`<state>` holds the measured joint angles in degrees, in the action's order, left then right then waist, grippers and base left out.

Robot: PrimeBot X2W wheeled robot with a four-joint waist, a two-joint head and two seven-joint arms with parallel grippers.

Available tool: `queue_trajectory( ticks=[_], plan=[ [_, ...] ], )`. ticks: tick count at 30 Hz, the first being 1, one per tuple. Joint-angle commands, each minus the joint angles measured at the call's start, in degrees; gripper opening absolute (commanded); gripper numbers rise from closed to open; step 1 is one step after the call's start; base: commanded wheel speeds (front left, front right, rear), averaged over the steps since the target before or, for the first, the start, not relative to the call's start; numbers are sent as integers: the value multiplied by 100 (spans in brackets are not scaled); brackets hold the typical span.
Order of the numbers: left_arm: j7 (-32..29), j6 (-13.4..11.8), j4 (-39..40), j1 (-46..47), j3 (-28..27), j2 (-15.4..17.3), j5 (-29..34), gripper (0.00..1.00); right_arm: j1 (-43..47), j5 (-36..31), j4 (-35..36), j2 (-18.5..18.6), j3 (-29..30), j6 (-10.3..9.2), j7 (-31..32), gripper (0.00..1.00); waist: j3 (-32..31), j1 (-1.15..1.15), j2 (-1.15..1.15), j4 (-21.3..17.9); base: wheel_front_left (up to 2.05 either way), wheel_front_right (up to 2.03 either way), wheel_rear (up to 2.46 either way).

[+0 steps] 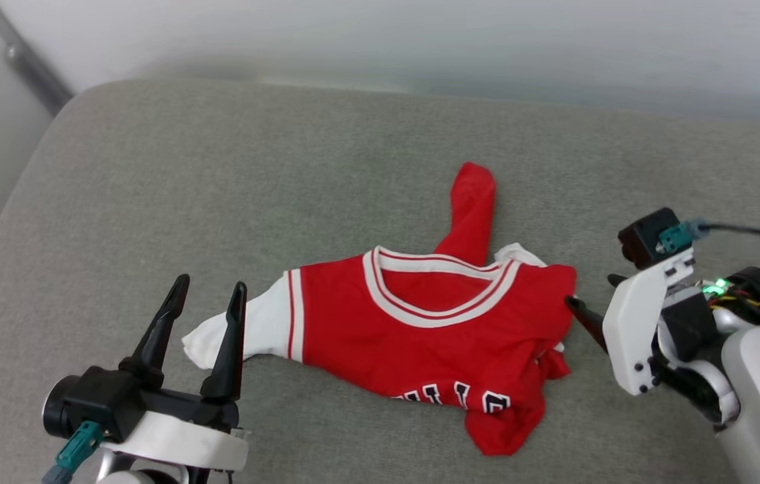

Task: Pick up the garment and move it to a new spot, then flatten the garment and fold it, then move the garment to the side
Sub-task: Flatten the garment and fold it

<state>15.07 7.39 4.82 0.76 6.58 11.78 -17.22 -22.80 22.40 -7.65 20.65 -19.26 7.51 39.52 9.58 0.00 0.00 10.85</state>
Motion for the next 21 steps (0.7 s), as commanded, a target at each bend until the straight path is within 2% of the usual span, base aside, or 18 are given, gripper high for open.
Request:
queue_trajectory(
  ticks=[1,3,6,14,15,16,17,21],
  plan=[
    [14,1,-3,135,14,-32,17,100,-136,44,-53,35,-6,-5,169,100,123,0,0,183,0,0,0],
    [14,4,-21,160,100,-56,3,100,-277,44,-185,108,-44,-3,582,100,177,0,0,322,0,0,0],
    [14,5,-28,229,162,-84,-32,100,-372,94,-425,43,53,-4,840,100,248,0,0,526,0,0,0],
    [14,7,8,255,265,-79,-58,100,-247,-150,-990,-16,77,-3,635,100,298,0,0,894,0,0,0],
    [14,7,5,256,261,-76,-55,100,-222,-191,-1045,28,36,-3,611,48,295,0,0,906,0,0,0],
    [14,7,-1,257,262,-77,-48,100,-202,-229,-1082,64,-1,-4,558,15,289,0,0,916,0,0,0],
    [14,7,-11,253,255,-82,-42,100,-182,-261,-1128,74,-3,-4,485,0,271,0,0,918,0,0,0],
    [14,8,-59,143,160,-91,-46,100,-114,-325,-1177,21,101,-4,102,0,122,0,0,797,0,0,0]
  ],
)
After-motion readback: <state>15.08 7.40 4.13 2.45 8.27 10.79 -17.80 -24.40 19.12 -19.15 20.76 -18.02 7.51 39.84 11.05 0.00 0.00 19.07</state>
